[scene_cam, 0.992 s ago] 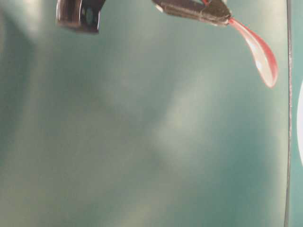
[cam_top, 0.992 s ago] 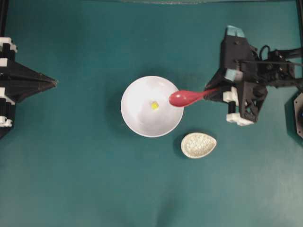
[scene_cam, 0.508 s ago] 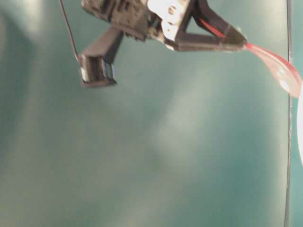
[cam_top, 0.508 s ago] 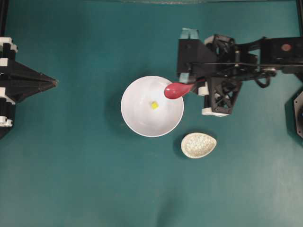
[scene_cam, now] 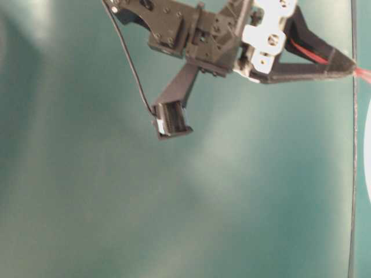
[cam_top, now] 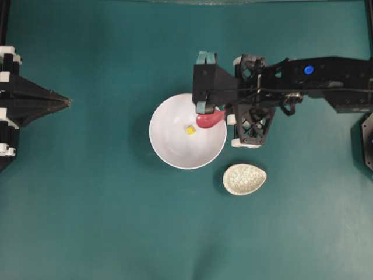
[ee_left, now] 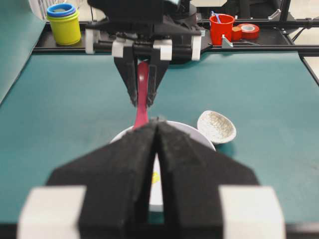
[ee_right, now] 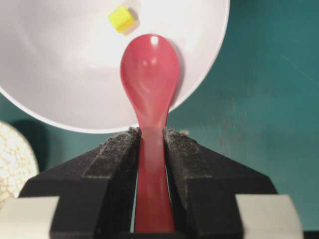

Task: Scoop the yellow hexagonal prism block from the bowl with a spoon using the right arm.
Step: 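Lower the spoon into the bowl and push toward the yellow block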

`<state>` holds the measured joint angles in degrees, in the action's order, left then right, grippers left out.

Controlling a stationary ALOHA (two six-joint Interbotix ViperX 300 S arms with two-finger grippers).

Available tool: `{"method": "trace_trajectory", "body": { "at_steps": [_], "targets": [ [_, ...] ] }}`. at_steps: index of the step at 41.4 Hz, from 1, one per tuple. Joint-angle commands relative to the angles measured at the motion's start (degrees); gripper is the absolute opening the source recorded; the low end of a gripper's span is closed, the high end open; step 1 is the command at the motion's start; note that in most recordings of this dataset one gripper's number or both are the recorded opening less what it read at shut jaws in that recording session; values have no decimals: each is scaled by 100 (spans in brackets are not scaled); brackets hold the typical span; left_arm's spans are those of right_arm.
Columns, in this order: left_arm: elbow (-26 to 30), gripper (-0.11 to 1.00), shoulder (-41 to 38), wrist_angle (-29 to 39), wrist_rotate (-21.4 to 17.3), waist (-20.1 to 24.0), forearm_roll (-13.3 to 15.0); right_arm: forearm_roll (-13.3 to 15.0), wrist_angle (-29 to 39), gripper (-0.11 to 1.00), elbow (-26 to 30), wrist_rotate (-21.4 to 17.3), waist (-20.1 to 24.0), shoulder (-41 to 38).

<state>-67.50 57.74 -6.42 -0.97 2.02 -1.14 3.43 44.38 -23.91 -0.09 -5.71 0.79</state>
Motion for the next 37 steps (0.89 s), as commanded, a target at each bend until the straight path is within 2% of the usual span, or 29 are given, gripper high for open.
{"method": "trace_trajectory", "body": {
  "at_steps": [1, 14, 37],
  "targets": [
    [132, 1, -53, -53, 9, 9, 0, -9, -70, 22, 185, 0, 53, 35],
    [132, 1, -53, -53, 0, 9, 0, -26, -62, 22, 237, 9, 255, -88],
    [141, 1, -44, -53, 0, 9, 0, -44, -264, 22, 448, 0, 316, -466]
  ]
}}
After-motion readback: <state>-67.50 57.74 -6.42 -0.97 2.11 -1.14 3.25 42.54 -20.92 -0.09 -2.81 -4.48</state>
